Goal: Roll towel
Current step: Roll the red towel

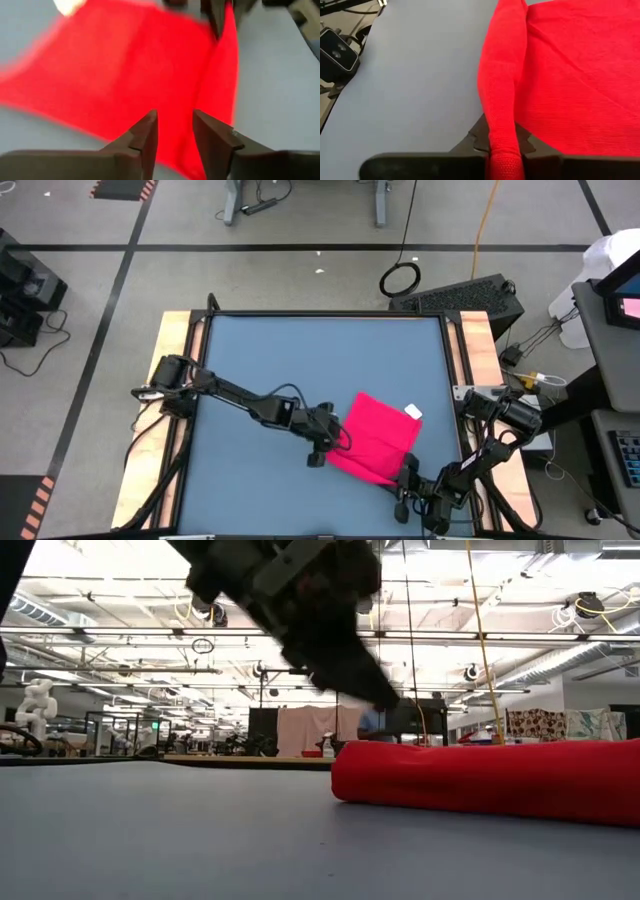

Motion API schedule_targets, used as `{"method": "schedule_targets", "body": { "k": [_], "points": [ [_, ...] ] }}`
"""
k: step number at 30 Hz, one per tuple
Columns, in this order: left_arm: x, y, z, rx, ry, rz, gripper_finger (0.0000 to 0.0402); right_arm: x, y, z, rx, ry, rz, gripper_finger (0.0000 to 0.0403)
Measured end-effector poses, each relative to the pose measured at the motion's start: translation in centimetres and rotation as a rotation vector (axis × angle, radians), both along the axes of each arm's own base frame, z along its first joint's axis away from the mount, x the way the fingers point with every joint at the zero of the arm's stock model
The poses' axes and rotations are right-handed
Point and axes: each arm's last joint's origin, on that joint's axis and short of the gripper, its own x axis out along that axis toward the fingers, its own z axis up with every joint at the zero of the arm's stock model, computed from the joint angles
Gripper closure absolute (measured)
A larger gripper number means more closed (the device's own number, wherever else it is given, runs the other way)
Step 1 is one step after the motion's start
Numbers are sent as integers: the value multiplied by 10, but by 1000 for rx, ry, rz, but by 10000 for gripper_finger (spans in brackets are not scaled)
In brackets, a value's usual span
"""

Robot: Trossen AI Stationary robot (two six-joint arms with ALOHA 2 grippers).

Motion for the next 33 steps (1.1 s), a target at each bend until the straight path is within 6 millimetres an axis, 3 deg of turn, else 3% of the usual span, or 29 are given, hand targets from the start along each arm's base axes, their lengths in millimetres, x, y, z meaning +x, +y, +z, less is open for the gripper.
{"method": "schedule_targets", "body": {
  "k": [3,5,10,14,23,29,33],
  "points": [
    [10,1,6,92,-157,0,260,0,1,0,1,1,14,389],
    [22,3,-2,96,-245,15,259,0,2,0,-6,5,25,389],
    [27,19,-48,126,-116,48,278,0,2,1,-61,13,63,389],
    [23,27,-66,132,0,70,304,1,2,1,-94,19,82,389],
    [9,36,-71,26,233,229,362,13,-6,3,-104,33,60,389],
    [1,26,-72,-61,331,339,385,29,-16,12,-207,101,148,389],
    [-9,14,-61,-110,373,387,388,33,-18,15,-192,118,170,389]
  ]
}}
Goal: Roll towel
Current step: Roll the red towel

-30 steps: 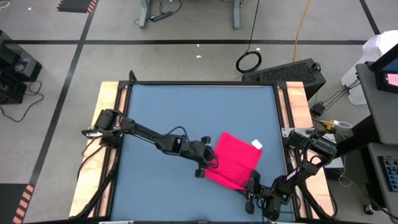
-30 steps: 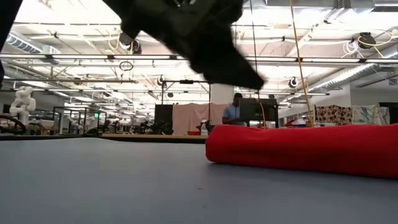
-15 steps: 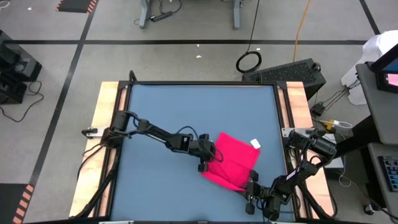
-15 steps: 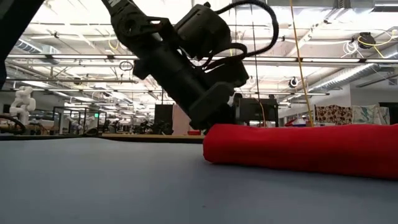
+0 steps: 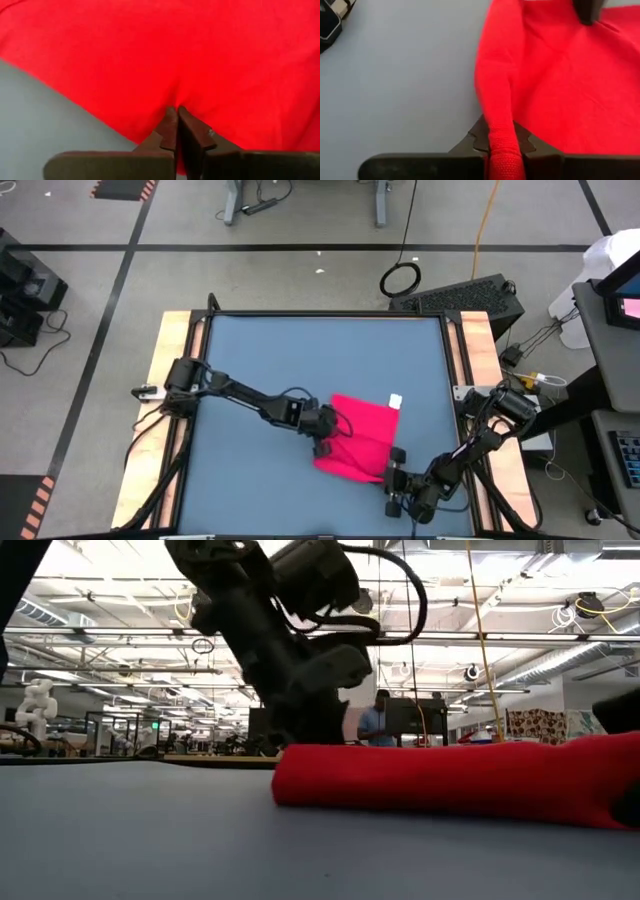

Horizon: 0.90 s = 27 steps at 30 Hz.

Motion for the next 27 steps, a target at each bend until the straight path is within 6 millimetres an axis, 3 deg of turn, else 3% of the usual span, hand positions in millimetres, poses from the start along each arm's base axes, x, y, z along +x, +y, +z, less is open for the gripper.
{"method": "schedule_targets", "body": {
  "k": [6,9,15,18,23,27],
  "points": [
    [-12,-25,38,83,-98,-89,387,-2,2,1,105,-26,-63,389],
    [-18,-41,56,122,-156,-182,368,-2,2,0,174,-35,-111,389],
    [-31,-78,57,131,-172,-279,282,-3,3,1,283,-49,-179,390],
    [-44,-95,53,245,-154,-279,230,-5,5,1,286,-47,-166,390],
    [-64,-104,49,557,-123,-143,160,-7,8,1,286,-44,-144,390],
    [-66,-118,52,542,-194,-147,133,-6,9,2,310,-28,-123,390]
  ]
}}
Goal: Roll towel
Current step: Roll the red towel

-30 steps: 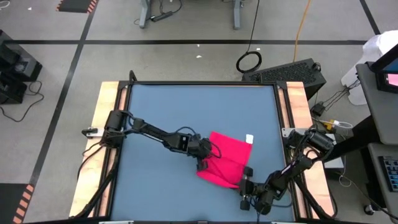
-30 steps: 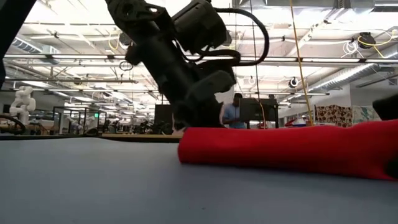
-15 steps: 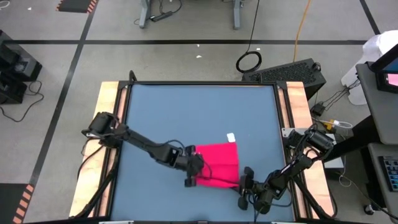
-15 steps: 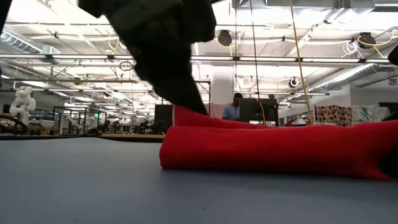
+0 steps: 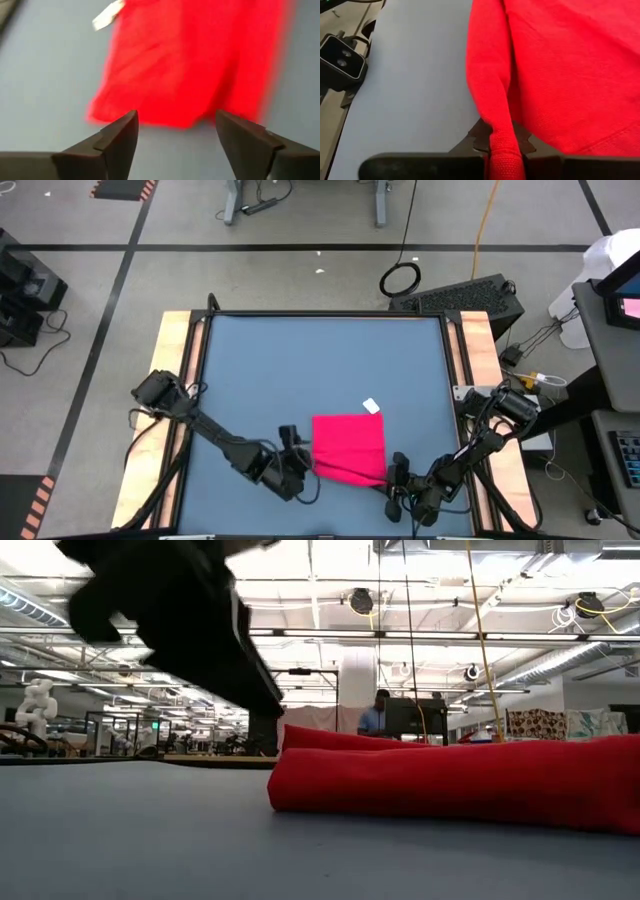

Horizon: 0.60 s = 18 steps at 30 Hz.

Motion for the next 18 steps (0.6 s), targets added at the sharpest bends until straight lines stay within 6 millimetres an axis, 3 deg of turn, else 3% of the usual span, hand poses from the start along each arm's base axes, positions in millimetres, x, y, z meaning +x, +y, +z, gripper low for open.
{"method": "schedule_targets", "body": {
  "k": [4,8,13,18],
  "points": [
    [5,-28,6,-157,-79,-223,133,0,0,0,8,0,-5,390],
    [3,-44,-5,-80,-77,-363,149,2,-1,0,3,5,2,390],
    [16,-12,-5,79,-46,-240,185,0,1,0,4,11,30,390],
    [44,39,-1,-10,-44,-173,240,-1,4,1,9,24,61,390]
  ]
}}
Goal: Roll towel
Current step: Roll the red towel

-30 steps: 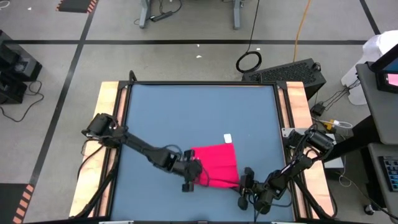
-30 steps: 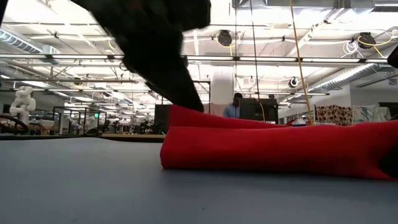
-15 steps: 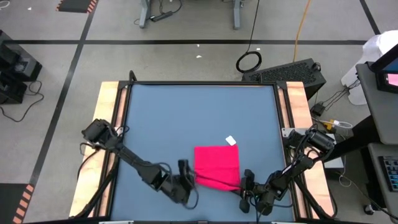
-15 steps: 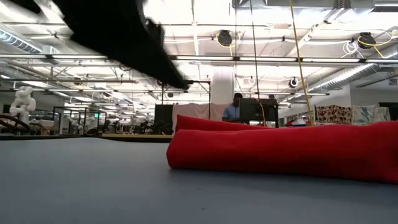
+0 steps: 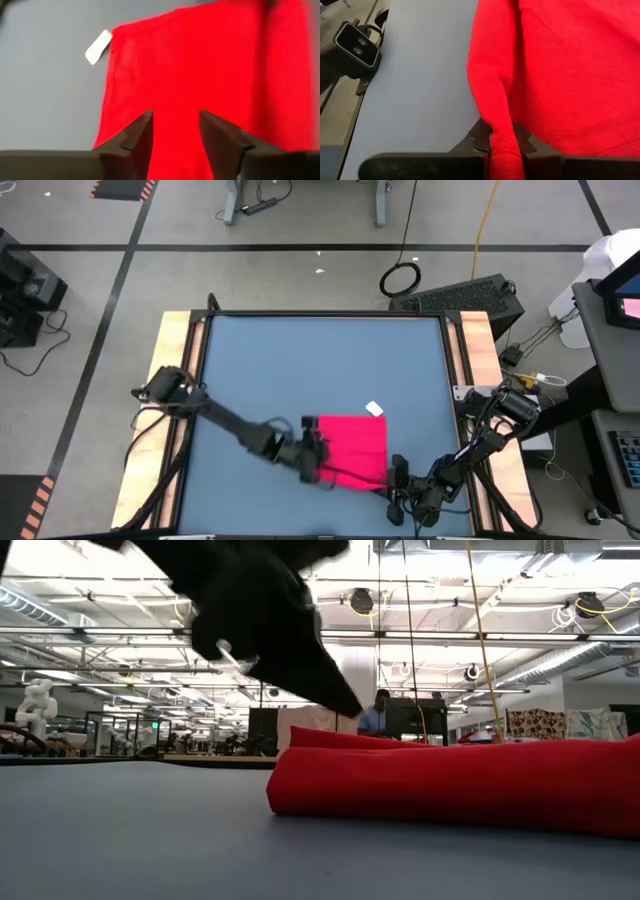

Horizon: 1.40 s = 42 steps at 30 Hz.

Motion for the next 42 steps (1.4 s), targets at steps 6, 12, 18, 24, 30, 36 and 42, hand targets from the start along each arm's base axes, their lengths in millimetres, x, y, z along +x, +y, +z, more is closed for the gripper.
{"method": "schedule_targets", "body": {
  "k": [6,12,18,24,30,36,42],
  "points": [
    [23,59,-32,-86,118,42,298,0,0,0,-36,-4,29,390],
    [35,89,-55,-85,134,91,319,0,1,0,-51,-14,36,390],
    [41,106,-46,-58,65,155,320,3,-1,0,-47,-15,23,390],
    [26,93,-18,-69,122,144,320,4,-2,1,-5,-15,-7,390],
    [4,30,-5,-132,129,-30,320,2,0,1,-4,-19,-2,390],
    [-21,-35,-3,-155,94,-158,311,2,0,1,-4,-19,-3,390],
    [-34,-65,-7,-68,6,-138,244,2,0,1,-7,-18,0,390]
  ]
}}
